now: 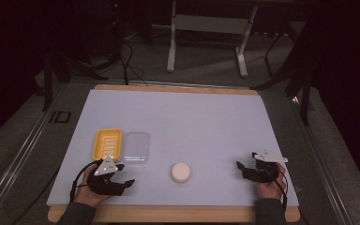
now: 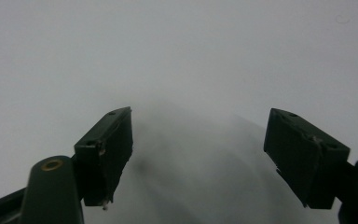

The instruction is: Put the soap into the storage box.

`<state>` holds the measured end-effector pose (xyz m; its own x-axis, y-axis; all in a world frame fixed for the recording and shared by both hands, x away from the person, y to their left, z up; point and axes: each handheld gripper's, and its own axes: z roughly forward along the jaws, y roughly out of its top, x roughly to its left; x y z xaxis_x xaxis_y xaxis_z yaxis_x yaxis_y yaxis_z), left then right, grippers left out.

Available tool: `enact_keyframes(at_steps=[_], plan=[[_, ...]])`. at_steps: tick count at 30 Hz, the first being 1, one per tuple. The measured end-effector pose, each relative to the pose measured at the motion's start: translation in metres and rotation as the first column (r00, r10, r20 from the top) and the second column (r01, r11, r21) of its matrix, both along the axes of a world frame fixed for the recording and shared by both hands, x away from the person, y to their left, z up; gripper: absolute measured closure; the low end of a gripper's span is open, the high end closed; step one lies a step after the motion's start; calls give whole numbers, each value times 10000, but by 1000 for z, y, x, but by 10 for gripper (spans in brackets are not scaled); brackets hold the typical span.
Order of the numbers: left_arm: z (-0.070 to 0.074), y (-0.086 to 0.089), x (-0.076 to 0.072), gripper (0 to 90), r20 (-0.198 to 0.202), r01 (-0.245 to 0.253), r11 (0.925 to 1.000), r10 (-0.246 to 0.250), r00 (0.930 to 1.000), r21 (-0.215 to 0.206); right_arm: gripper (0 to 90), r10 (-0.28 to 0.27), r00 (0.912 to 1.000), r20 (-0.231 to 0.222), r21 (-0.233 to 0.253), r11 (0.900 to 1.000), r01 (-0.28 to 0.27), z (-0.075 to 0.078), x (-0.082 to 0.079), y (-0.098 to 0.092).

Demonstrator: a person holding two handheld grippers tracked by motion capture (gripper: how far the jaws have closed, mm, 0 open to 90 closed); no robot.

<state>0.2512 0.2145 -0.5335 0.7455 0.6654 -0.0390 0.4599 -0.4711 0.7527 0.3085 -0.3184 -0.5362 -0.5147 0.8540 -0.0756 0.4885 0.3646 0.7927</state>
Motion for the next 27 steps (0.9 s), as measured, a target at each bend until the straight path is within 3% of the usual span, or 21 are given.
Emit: enact_keyframes(at_steps=[10,22,27], plan=[[4,7,-1,304,-23,-74,10000,74,10000,41,241,145,9999,-38,-262,9995,-146,-1,0,3],[12,3,-3,315,-19,410,9989,-410,9992,223,241,102,9999,114,-128,9999,-101,0,-1,1],[13,0,-2,315,-145,703,9968,-698,9975,390,241,122,9998,125,-310,9994,-118,-1,-1,3]])
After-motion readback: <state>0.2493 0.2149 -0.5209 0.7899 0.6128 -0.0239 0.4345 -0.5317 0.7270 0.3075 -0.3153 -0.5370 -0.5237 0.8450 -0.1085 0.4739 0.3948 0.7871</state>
